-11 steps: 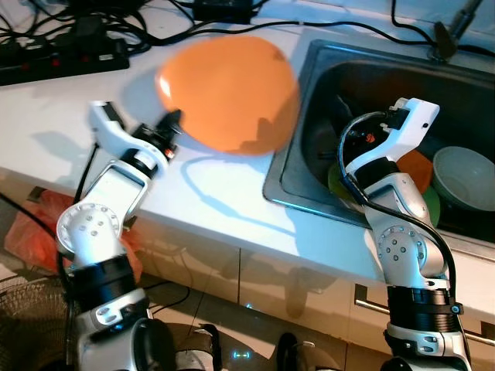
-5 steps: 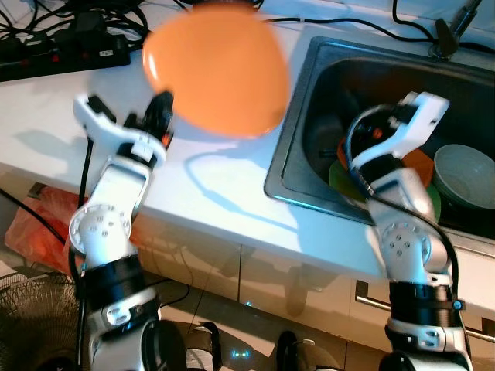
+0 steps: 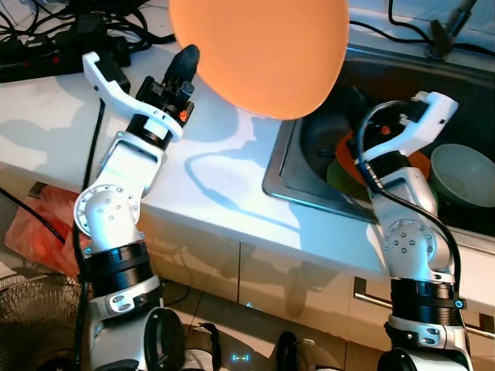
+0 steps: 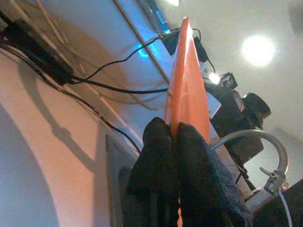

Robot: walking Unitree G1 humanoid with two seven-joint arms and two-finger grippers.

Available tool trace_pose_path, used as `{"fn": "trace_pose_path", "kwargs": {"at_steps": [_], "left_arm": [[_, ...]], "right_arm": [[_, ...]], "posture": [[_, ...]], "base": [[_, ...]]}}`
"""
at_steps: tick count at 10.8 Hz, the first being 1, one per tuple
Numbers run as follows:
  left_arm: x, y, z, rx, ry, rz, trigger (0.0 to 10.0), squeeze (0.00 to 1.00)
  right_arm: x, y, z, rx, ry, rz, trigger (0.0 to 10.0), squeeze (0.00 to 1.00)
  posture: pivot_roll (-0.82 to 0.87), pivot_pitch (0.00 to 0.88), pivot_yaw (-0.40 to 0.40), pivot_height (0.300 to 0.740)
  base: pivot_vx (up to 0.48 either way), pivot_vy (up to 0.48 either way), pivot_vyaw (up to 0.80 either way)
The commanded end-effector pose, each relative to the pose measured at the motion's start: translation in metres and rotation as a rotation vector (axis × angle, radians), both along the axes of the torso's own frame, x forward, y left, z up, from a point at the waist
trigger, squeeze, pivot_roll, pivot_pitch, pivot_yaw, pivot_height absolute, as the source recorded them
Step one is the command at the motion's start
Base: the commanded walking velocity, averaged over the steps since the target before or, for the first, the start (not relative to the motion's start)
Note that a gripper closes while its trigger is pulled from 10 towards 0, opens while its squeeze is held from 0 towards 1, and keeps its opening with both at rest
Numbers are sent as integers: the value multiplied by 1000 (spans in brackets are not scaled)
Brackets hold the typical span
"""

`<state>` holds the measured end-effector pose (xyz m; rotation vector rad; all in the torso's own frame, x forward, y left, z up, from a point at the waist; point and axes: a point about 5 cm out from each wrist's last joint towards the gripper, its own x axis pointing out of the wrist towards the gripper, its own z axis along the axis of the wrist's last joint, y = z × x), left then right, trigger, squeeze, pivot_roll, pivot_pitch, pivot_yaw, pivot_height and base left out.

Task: Kitchen organization

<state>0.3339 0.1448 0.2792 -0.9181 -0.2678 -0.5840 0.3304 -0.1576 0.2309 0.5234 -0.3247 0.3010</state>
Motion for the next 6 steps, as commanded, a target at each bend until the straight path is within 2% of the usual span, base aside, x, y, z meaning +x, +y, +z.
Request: {"fn": "trace_pose_path", "kwargs": {"at_steps": [1, 4, 6], "left_arm": [[-3, -2, 6, 24, -56, -25, 10000, 0], [-3, 1, 5, 58, -67, -31, 10000, 0], [-2, -1, 5, 77, -70, -51, 10000, 0]], "right_arm": [[-1, -3, 7, 23, -28, 3, 10000, 1000], [-1, -17, 10, 125, -28, -16, 10000, 1000], [-3, -23, 11, 254, -44, 41, 10000, 1000]], "posture": [[134, 167, 19, 740], [130, 162, 25, 740], [130, 158, 30, 740]], "base": [[0, 0, 0], [0, 0, 0], [0, 0, 0]]}}
